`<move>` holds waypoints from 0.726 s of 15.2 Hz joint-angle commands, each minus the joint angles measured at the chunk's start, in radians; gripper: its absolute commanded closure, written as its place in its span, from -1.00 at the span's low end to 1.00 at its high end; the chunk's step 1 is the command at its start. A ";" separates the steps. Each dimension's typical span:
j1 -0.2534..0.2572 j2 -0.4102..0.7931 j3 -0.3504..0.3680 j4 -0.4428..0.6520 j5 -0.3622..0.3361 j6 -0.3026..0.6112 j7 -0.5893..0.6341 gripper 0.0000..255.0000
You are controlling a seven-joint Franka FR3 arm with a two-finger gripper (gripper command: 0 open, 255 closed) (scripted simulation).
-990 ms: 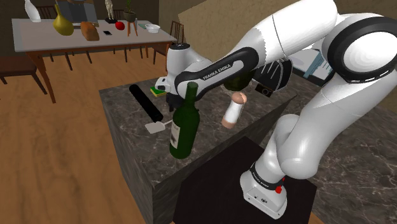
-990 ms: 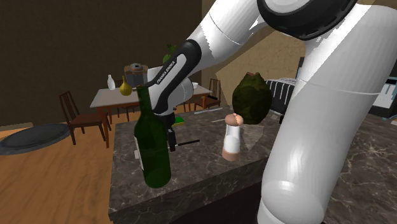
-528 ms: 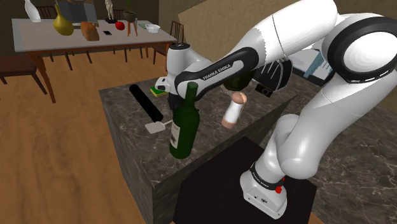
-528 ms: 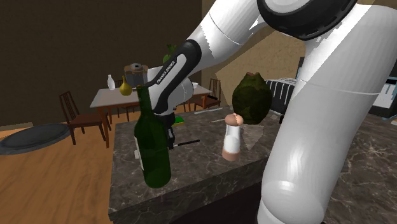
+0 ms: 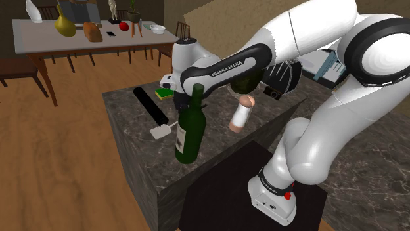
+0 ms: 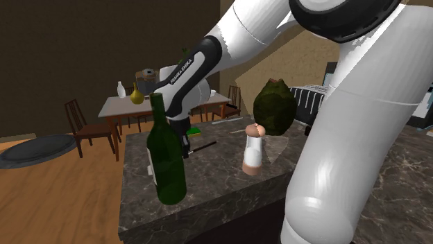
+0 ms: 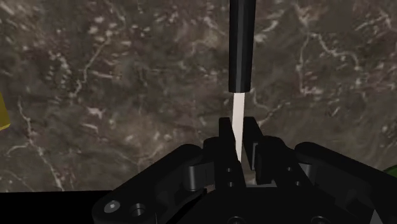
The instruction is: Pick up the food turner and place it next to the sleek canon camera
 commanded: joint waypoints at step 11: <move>0.001 -0.087 0.004 0.084 0.001 -0.171 -0.007 1.00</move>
